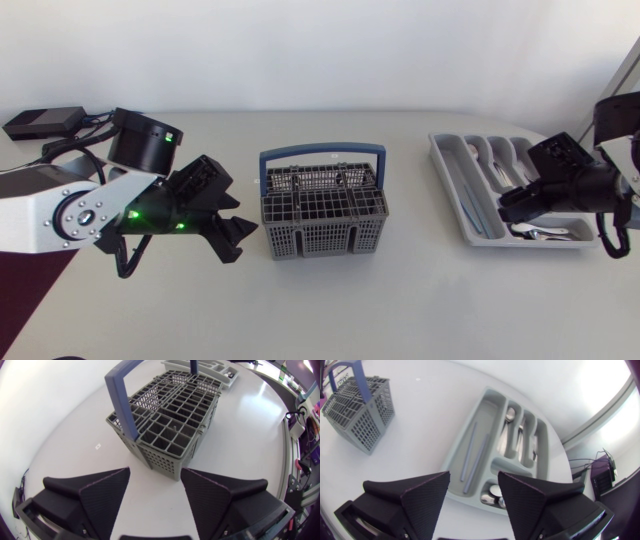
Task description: Transfer all utensils from the basket to the drawer tray.
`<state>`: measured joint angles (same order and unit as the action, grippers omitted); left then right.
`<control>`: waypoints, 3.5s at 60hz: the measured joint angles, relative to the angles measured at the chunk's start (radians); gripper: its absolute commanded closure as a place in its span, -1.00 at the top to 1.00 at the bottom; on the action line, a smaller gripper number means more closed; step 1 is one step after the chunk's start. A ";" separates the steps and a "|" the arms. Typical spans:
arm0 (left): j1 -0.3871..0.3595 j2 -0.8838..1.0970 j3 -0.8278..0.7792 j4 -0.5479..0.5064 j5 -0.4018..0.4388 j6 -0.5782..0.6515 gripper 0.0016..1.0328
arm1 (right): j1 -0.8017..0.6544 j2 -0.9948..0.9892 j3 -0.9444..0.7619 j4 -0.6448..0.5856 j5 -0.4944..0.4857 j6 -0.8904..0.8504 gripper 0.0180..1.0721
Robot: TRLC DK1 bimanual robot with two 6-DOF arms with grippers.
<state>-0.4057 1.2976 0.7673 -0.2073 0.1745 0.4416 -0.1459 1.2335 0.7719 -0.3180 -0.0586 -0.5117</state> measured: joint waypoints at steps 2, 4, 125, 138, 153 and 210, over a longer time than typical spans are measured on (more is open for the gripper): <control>0.003 0.007 0.000 0.003 -0.002 0.000 0.38 | 0.039 -0.007 0.000 -0.005 -0.002 0.020 0.38; 0.005 0.013 0.000 0.006 -0.003 -0.003 0.38 | 0.077 -0.011 0.000 -0.010 -0.005 0.038 0.38; 0.158 0.225 0.113 0.106 -0.018 -0.042 0.39 | 0.557 0.317 0.125 0.060 0.097 0.400 0.34; 0.197 0.124 0.063 0.105 -0.014 -0.042 0.85 | 0.494 0.211 0.066 0.060 0.106 0.380 0.91; 0.250 -0.027 0.015 0.099 0.010 -0.043 0.90 | 0.412 0.019 -0.014 0.060 0.108 0.358 0.91; 0.367 -0.671 -0.319 0.143 -0.045 -0.105 0.90 | 0.124 -0.644 -0.297 0.046 0.089 0.200 0.91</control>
<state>-0.0387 0.6270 0.4484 -0.0647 0.1299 0.3363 -0.0219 0.5900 0.4751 -0.2718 0.0307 -0.3122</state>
